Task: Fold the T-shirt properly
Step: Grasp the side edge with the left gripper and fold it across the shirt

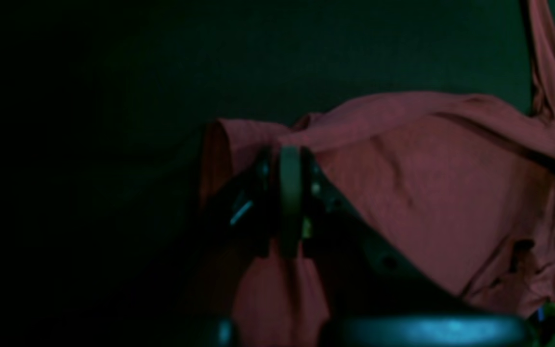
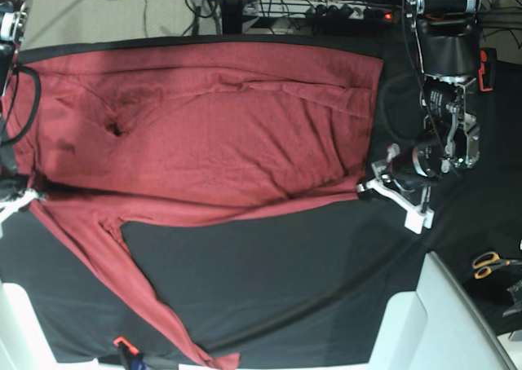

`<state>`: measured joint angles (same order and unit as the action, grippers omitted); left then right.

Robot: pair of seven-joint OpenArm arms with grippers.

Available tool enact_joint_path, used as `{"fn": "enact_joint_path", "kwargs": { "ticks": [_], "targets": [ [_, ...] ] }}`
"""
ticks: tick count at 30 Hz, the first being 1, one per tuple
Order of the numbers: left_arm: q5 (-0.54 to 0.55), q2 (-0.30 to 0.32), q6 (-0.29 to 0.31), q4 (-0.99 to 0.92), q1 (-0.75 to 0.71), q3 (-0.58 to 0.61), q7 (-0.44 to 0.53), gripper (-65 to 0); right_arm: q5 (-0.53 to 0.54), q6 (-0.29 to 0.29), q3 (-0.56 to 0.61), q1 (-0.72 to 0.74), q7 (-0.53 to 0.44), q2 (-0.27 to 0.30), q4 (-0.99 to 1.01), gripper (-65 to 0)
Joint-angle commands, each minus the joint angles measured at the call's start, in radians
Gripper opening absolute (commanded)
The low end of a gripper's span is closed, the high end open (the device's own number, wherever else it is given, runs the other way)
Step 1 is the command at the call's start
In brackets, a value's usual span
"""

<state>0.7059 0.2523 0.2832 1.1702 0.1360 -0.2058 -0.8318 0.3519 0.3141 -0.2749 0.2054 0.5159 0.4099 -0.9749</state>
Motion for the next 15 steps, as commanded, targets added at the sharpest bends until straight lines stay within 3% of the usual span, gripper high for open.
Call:
{"fn": "enact_joint_path", "kwargs": {
  "ticks": [1, 15],
  "targets": [
    [0.019, 0.014, 0.004, 0.032, 0.011, -0.004, 0.015, -65.0, 0.003, -0.002, -0.005, 0.012, -0.023, 0.039, -0.019, -65.0],
    [0.021, 0.012, 0.009, 0.041, -0.046, -0.002, -0.010, -65.0, 0.005, 0.003, -0.010, -0.039, -0.023, 0.044, -0.022, -65.0]
  ]
}}
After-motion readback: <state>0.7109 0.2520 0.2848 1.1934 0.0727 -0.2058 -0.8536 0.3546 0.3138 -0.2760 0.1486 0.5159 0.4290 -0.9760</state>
